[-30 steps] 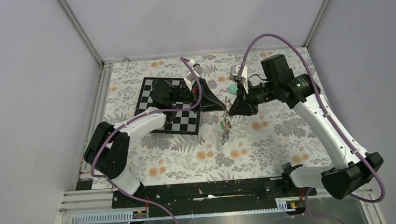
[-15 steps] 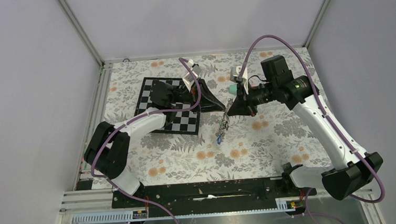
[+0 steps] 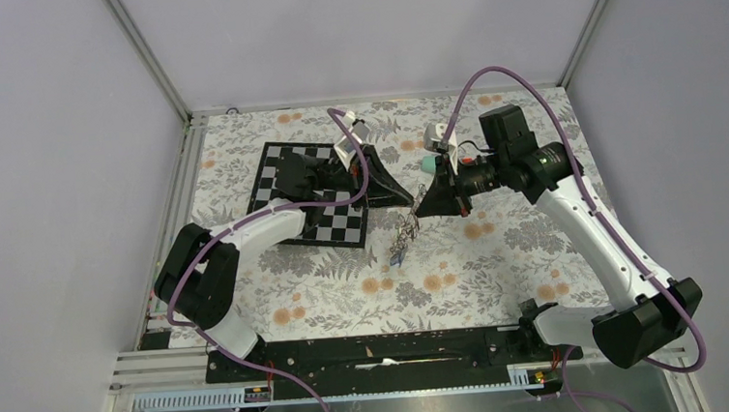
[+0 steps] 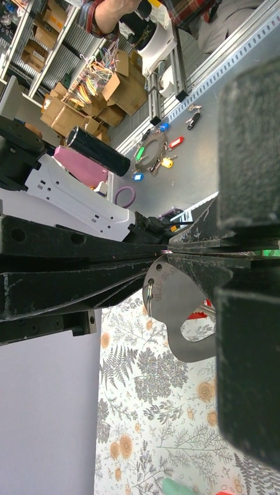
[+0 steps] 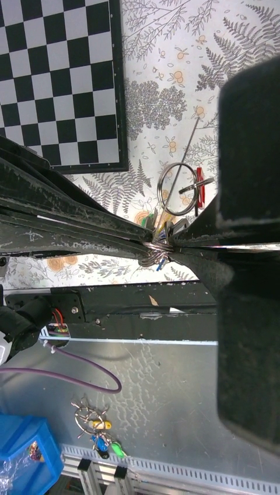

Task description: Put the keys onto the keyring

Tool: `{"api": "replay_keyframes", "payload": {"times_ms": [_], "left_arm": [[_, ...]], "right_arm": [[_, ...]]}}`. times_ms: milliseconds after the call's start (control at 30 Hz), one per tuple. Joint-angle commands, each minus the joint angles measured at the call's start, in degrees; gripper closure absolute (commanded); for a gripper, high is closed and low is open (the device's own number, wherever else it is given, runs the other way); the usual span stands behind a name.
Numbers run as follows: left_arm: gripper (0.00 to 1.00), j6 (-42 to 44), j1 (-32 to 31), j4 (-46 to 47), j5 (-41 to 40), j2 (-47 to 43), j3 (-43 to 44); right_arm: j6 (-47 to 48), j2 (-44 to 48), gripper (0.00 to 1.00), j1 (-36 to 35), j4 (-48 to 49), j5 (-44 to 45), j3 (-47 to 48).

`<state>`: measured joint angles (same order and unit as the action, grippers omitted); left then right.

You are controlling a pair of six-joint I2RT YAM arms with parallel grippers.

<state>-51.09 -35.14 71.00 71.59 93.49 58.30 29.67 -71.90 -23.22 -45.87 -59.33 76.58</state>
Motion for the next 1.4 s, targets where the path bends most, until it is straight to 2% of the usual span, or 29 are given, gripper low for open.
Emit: {"api": "replay_keyframes", "payload": {"times_ms": [0, 167, 467, 700, 833, 1067, 1233, 1367], "left_arm": [[1.00, -0.4, -1.8, 6.5, -1.6, -1.8, -0.3], [1.00, -0.4, -2.7, 7.0, -1.0, -1.8, -0.3], [1.00, -0.5, -3.6, 7.6, -0.1, -1.9, -0.4], [1.00, -0.5, -3.8, 7.8, 0.4, -2.3, -0.6], [1.00, -0.4, -3.7, 7.8, 0.8, -2.5, -0.8], [1.00, -0.4, -3.5, 7.3, 0.2, -2.2, -0.6], [1.00, -0.6, -3.5, 7.2, -0.4, -1.9, -0.5], [1.00, -0.6, -3.5, 7.0, -0.5, -1.9, -0.5]], "right_arm": [[-1.3, -0.3, 1.00, -0.2, 4.0, -4.5, -0.5], [-2.5, -1.3, 0.98, -0.2, 6.3, -6.0, -0.9], [-4.5, -2.3, 0.87, -0.6, 9.9, -6.8, -2.0], [-4.6, -2.2, 0.83, -0.6, 10.0, -4.2, -1.4], [-2.6, -0.9, 0.77, -0.6, 7.3, -1.5, -0.2], [2.9, 2.0, 0.58, 0.3, 0.7, 1.5, 3.9], [4.5, 2.3, 0.55, 0.3, -1.2, 0.2, 5.4], [4.6, 1.9, 0.57, 0.3, -1.4, -1.1, 5.5]]}}
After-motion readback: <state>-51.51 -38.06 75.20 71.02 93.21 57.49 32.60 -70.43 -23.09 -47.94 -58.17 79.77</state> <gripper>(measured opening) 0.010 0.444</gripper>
